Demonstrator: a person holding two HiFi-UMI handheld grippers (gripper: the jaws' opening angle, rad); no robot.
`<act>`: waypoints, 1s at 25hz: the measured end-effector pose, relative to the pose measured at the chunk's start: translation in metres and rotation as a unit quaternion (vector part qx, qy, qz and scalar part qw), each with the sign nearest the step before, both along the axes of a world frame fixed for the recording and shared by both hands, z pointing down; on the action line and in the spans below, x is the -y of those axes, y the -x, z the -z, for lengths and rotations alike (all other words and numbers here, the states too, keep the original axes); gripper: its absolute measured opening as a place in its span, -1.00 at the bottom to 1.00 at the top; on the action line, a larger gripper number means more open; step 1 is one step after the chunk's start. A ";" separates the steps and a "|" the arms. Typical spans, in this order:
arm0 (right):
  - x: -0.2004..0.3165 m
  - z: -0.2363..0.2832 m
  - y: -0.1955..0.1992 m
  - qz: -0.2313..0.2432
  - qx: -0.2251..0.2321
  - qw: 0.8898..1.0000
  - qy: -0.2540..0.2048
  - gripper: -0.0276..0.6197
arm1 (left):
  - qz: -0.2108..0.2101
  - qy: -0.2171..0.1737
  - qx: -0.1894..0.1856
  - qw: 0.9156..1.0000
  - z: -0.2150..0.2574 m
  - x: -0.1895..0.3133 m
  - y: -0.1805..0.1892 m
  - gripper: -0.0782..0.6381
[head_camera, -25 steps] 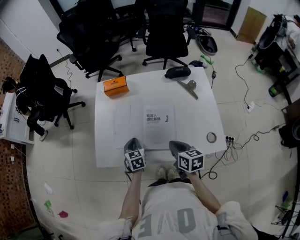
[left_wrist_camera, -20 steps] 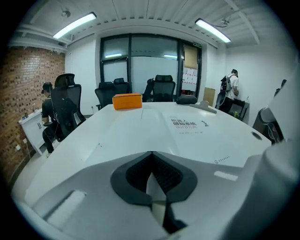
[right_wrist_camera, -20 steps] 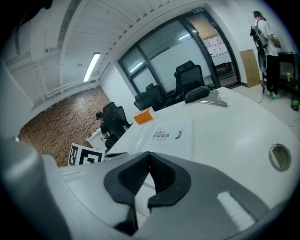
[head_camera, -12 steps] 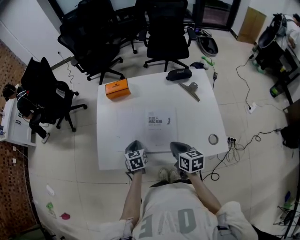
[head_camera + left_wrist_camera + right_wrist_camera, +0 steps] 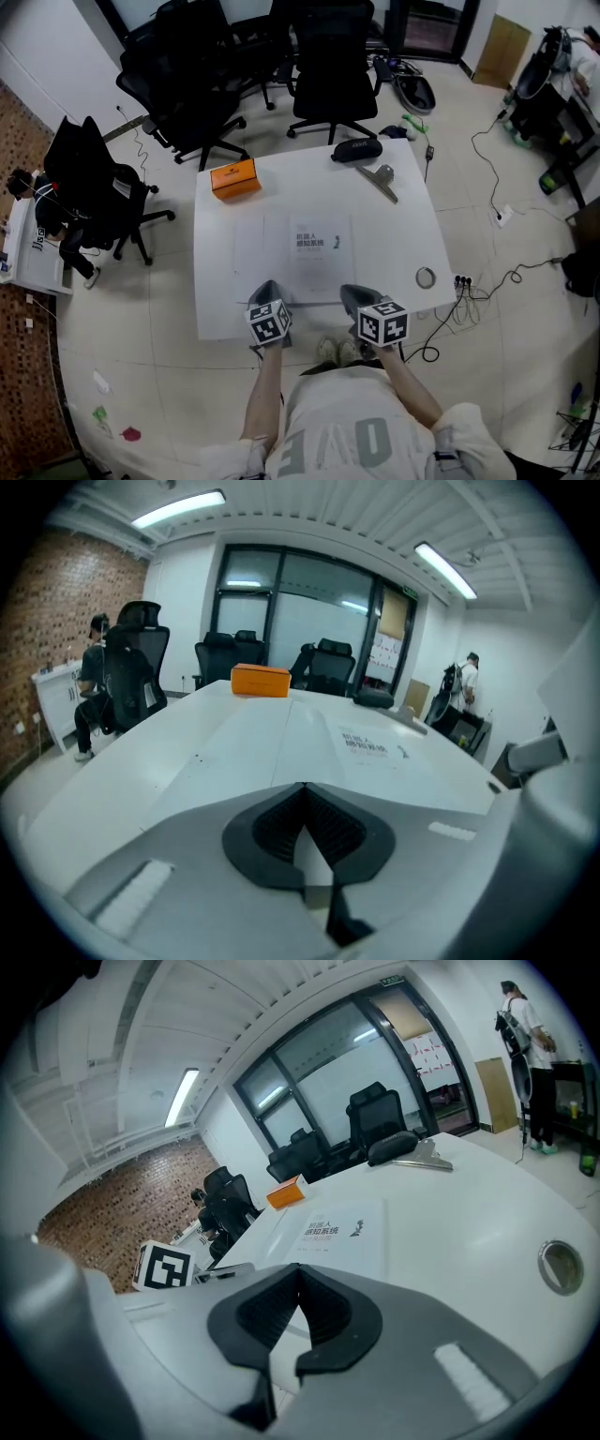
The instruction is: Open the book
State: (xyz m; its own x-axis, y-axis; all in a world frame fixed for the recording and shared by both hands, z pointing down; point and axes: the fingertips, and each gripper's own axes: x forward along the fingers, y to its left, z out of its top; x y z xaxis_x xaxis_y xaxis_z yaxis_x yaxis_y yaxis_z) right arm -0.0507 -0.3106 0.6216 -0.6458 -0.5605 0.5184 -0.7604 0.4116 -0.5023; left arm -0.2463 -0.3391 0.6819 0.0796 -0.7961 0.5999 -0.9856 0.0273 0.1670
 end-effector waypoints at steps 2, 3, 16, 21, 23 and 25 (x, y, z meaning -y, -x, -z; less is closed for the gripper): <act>0.002 0.007 0.000 -0.003 0.006 1.000 -0.007 -0.91 | 0.009 -0.046 -0.025 0.999 0.024 0.005 -0.002 -0.73; 0.004 0.013 0.000 -0.005 0.011 1.000 -0.014 -0.91 | 0.006 -0.073 -0.032 0.997 0.041 0.009 -0.006 -0.74; 0.017 0.137 -0.026 -0.065 0.094 0.978 -0.177 -0.91 | -0.110 -0.351 0.026 0.929 0.255 -0.022 -0.091 -0.73; 0.009 0.141 -0.036 -0.070 0.079 0.972 -0.209 -0.91 | -0.138 -0.350 0.064 0.924 0.255 -0.038 -0.105 -0.73; 0.006 0.137 -0.036 -0.071 0.070 0.973 -0.210 -0.91 | -0.133 -0.344 0.058 0.928 0.253 -0.042 -0.103 -0.73; 0.004 0.131 -0.038 -0.075 0.066 0.974 -0.205 -0.91 | -0.134 -0.337 0.053 0.931 0.246 -0.045 -0.100 -0.73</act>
State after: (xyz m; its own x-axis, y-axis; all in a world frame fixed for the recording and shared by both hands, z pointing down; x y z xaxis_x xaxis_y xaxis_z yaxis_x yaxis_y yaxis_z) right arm -0.0123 -0.3141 0.4901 -0.5865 -0.7962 0.1489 -0.7672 0.4871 -0.4172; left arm -0.1458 -0.2945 0.4356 0.2983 -0.9544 -0.0117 -0.9538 -0.2976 -0.0415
